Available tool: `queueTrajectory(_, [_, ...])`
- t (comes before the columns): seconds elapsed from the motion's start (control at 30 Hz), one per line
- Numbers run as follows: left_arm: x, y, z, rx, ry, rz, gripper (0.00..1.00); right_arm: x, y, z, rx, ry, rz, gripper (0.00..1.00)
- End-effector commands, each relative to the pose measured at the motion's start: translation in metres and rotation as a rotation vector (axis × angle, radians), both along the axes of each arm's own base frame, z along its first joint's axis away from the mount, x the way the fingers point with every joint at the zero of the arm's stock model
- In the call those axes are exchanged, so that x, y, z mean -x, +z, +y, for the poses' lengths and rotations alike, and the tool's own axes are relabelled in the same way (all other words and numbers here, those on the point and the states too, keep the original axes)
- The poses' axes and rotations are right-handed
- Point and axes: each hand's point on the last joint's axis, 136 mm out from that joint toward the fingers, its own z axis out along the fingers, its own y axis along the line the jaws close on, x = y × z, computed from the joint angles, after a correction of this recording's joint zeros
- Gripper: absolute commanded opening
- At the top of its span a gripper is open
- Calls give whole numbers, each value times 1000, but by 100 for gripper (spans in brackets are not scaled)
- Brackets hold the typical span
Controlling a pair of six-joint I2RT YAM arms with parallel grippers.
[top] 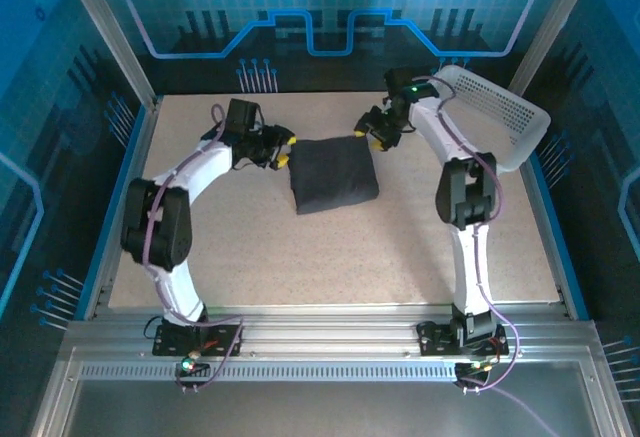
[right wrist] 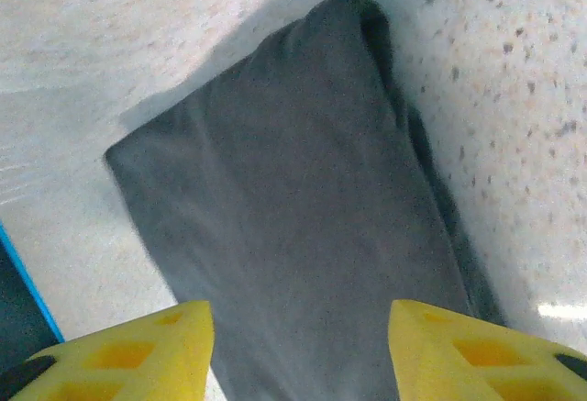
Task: Fold and stack the t-shirts
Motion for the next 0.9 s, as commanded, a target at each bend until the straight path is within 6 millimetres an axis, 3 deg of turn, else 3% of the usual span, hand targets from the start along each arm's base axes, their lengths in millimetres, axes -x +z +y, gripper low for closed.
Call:
queueTrajectory(0.0, [62, 8, -52, 48, 31, 23, 51, 38, 65, -15, -46, 8, -227, 57])
queueTrajectory(0.07, [77, -2, -83, 91, 45, 41, 57, 64, 63, -24, -55, 4, -247, 58])
queueTrajectory(0.2, [76, -27, -140, 165, 103, 67, 64, 110, 59, -45, -79, -27, -244, 60])
queueTrajectory(0.33, [61, -51, -164, 152, 198, 72, 66, 136, 61, -64, -94, -61, -240, 61])
queueTrajectory(0.47, [51, -79, -178, 142, 274, 118, 67, 148, 63, -78, -106, -88, -238, 61])
queueTrajectory(0.67, [27, -105, -174, 117, 393, 82, 64, 156, 69, -84, -123, -86, -241, 60])
queueTrajectory(0.73, [21, -114, -171, 112, 420, 86, 54, 158, 67, -83, -130, -84, -232, 60])
queueTrajectory(0.87, [9, -131, -152, 123, 487, 100, 22, 158, 63, -80, -153, -93, -212, 59])
